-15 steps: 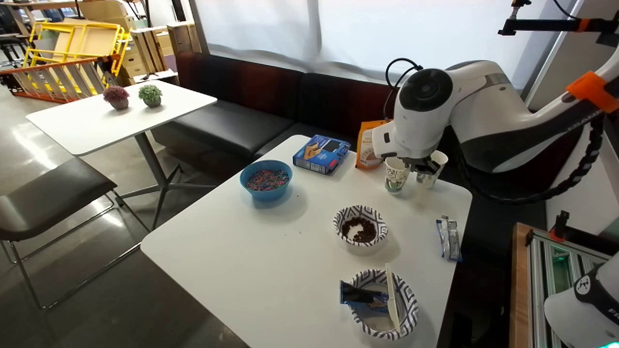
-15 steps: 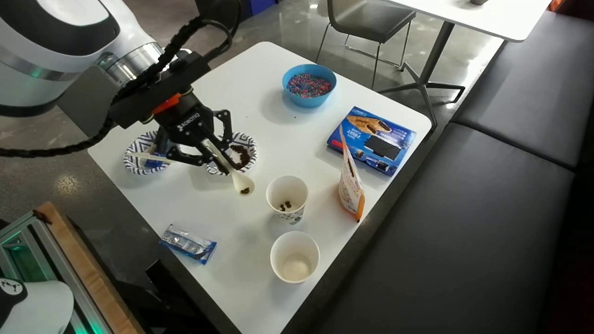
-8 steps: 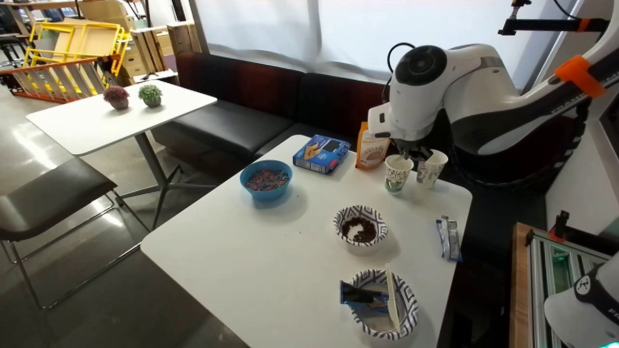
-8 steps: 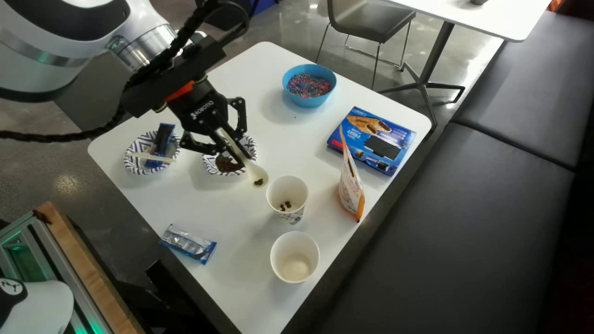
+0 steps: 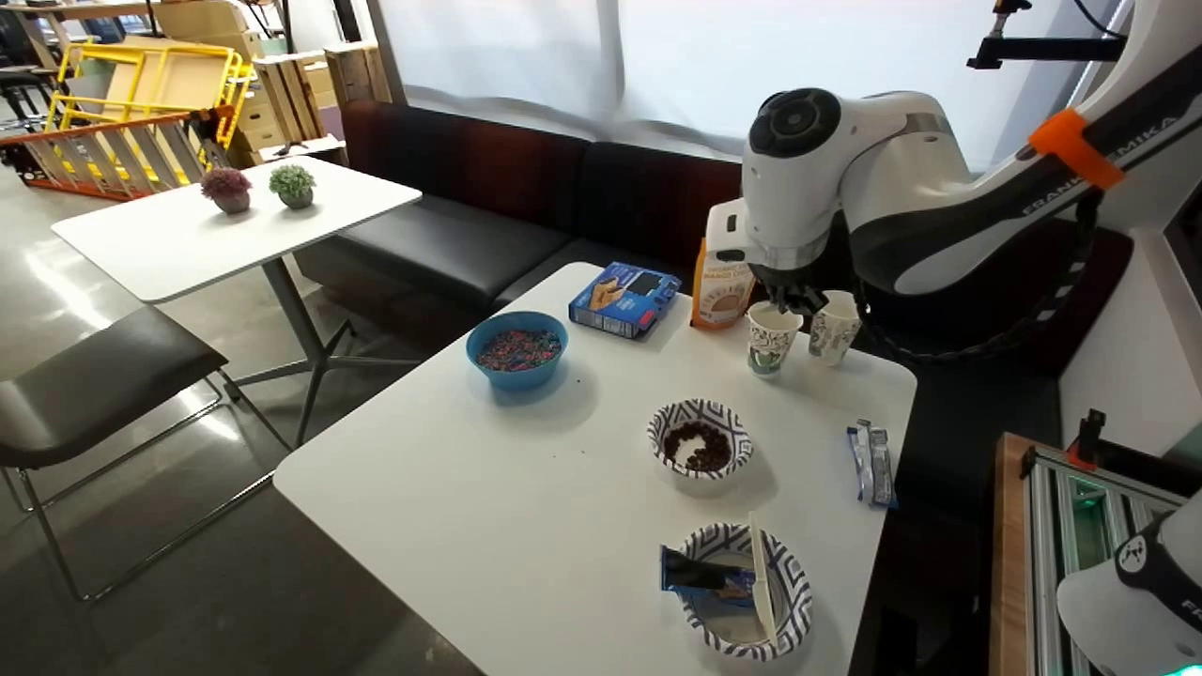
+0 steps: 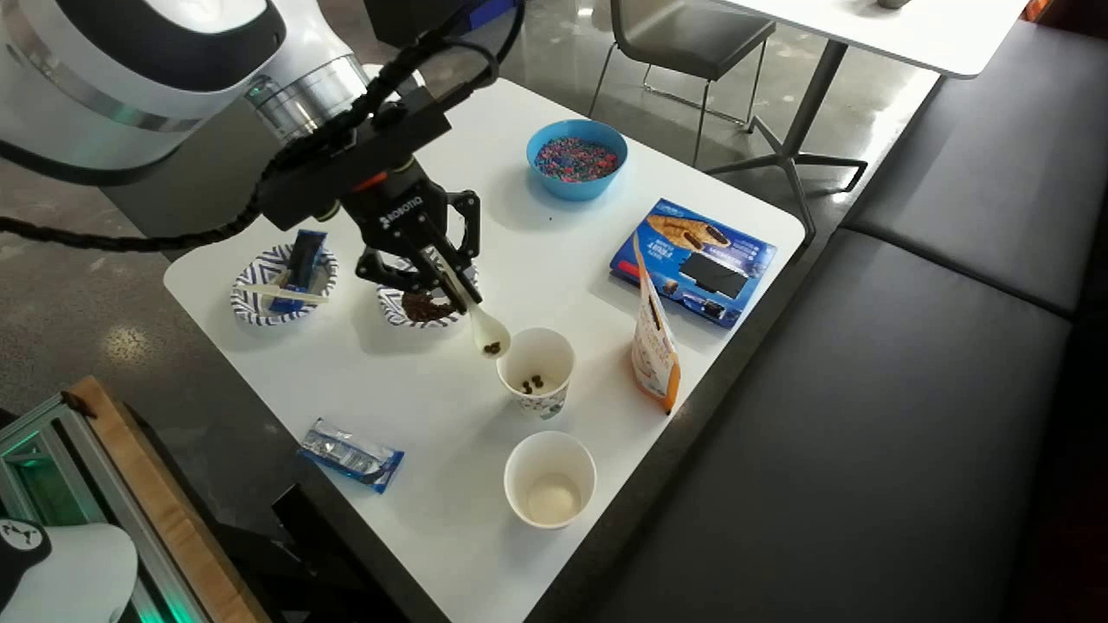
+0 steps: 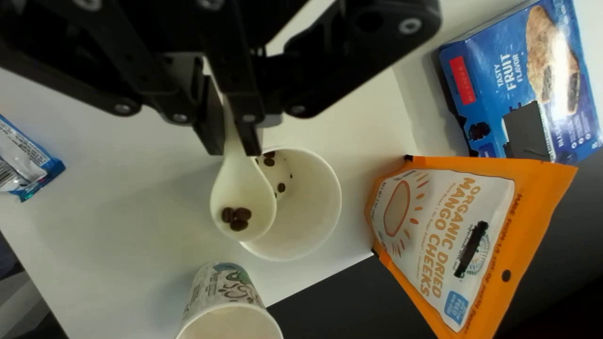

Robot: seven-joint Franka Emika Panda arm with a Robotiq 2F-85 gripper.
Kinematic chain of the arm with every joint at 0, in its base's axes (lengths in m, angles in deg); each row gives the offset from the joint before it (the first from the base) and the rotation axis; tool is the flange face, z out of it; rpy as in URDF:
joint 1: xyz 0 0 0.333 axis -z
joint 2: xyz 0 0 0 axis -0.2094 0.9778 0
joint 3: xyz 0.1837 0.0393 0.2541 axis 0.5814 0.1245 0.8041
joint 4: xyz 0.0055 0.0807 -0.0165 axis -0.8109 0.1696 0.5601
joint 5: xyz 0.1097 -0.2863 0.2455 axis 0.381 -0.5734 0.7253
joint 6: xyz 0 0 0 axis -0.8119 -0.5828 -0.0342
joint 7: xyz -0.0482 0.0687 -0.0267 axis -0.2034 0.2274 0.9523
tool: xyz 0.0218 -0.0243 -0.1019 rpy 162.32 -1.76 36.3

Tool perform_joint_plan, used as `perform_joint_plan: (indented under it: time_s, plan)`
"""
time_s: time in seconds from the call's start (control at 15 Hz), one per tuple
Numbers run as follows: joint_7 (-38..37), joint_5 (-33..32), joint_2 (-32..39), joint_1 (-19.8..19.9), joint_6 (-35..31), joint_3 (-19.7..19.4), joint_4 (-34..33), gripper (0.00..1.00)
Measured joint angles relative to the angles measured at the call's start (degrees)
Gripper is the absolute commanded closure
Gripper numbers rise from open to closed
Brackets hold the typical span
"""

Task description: Use the spoon to put some of the brown objects into the cup

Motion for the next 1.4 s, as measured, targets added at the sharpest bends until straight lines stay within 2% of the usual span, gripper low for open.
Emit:
perform_joint_plan:
  time_s: [0.87, 1.4]
  plan:
    - [-14.89, -0.92, 6.21, 1.91, -3.39, 0.0, -3.89, 0.97]
    - [-29.97, -8.76, 8.53, 2.04, -0.16, 0.19, -6.07, 0.97]
